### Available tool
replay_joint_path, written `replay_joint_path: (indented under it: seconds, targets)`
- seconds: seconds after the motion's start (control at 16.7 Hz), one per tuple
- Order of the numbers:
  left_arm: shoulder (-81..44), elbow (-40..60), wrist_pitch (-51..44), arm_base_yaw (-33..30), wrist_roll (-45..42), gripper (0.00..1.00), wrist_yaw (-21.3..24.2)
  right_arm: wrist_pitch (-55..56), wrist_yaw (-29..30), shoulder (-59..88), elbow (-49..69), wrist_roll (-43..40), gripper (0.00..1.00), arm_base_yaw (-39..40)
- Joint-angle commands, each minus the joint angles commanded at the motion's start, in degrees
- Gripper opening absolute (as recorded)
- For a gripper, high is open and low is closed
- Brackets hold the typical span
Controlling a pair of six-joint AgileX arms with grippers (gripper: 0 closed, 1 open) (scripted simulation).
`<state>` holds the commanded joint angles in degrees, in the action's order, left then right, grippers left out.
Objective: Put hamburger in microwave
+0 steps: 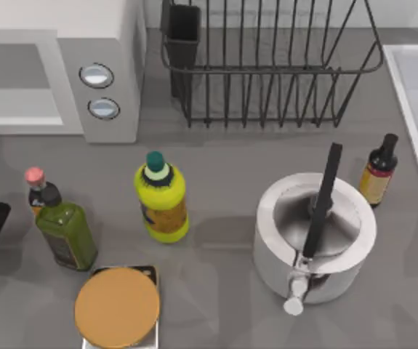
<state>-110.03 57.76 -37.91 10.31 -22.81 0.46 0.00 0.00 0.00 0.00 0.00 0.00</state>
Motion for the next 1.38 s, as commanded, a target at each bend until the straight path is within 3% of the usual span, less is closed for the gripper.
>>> replay_joint_path:
  seconds: [0.18,0.96,1.38]
  targets:
    - [-0.02,-0.01,0.02,0.0,0.0,1.0,0.0,0.0,0.0,0.0,0.0,0.0,1.0,0.0]
    - [-0.02,-0.01,0.02,0.0,0.0,0.02,0.0,0.0,0.0,0.0,0.0,0.0,1.0,0.0]
    - [-0.02,-0.01,0.02,0.0,0.0,0.0,0.0,0.0,0.0,0.0,0.0,0.0,1.0,0.0]
